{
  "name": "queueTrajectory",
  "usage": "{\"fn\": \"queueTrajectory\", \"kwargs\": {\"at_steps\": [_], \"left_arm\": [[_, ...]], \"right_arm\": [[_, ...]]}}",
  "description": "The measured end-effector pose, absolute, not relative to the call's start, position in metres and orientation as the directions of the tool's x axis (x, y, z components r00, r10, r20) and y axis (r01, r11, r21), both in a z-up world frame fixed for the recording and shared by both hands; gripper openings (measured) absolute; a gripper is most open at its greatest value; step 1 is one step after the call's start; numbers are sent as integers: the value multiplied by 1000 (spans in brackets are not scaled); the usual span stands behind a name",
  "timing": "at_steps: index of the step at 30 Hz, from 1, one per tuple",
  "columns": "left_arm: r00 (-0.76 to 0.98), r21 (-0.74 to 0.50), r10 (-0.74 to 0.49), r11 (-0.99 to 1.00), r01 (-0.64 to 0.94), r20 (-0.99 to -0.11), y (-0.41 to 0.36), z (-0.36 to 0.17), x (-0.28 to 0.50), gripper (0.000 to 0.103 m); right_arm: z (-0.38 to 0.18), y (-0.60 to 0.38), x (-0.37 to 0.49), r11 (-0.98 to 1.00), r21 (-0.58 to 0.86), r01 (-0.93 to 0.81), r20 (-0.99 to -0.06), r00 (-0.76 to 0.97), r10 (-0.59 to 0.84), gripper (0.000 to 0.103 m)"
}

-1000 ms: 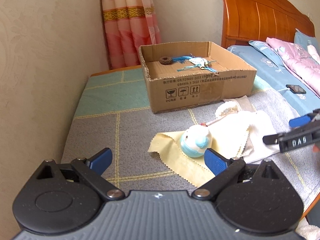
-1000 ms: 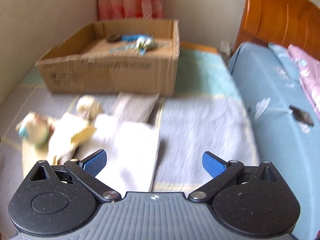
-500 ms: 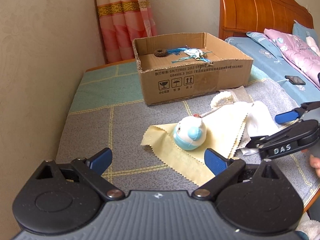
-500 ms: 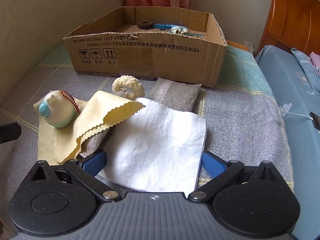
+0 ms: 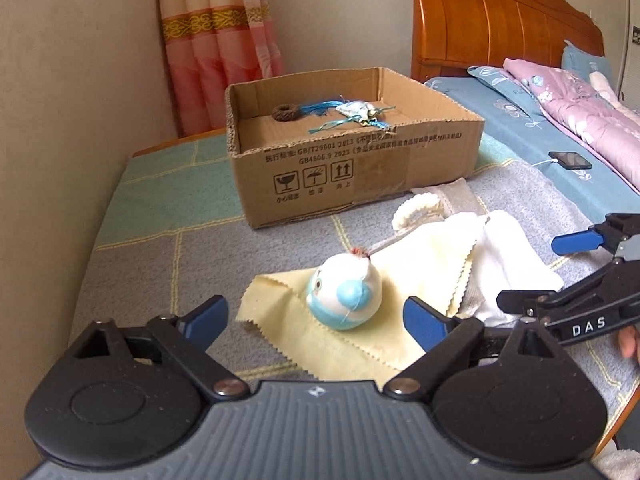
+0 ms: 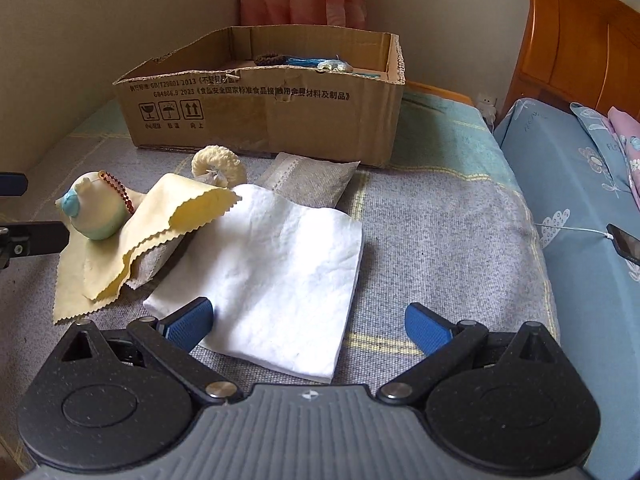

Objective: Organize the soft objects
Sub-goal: 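Move the left gripper to the blue-and-white ball toy and grasp it, then grasp the cream fuzzy ring with the right gripper while the left gripper holds the ball toy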

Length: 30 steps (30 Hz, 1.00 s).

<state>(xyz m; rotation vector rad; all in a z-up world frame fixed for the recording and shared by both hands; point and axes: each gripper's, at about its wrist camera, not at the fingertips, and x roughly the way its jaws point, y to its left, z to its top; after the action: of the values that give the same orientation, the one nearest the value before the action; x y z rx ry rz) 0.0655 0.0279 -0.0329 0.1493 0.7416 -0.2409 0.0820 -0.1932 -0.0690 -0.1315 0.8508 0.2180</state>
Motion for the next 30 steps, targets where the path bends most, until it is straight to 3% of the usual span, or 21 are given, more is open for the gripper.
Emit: {"fn": "queueTrajectory", "kwargs": {"at_steps": [3,6,10,15,23,30], "left_arm": [[713,47,-180,957,286,-678,24,-35,70,72],[712,42,-194,953,299,-675,20,-39,75,67],[698,26,-206,952,306,-686,16,-46,82,54],[686,-2,-215,955,298,-695,17,-51,87,47],[698,-10,-198,964,265,-688,23,-44,83,44],[714,22,-164,970,244,-680,28,-36,75,45]], "right_arm": [[-70,-193,80,970,-28,-243,-748,649,141,103],[-71,-194,80,968,-28,-248,-739,657,147,103],[-71,-194,79,968,-28,-250,-733,664,150,103],[-72,-195,78,967,-28,-254,-726,670,155,103],[-67,-195,78,961,-30,-273,-730,663,165,103],[-35,-192,80,951,-21,-309,-668,712,216,103]]}}
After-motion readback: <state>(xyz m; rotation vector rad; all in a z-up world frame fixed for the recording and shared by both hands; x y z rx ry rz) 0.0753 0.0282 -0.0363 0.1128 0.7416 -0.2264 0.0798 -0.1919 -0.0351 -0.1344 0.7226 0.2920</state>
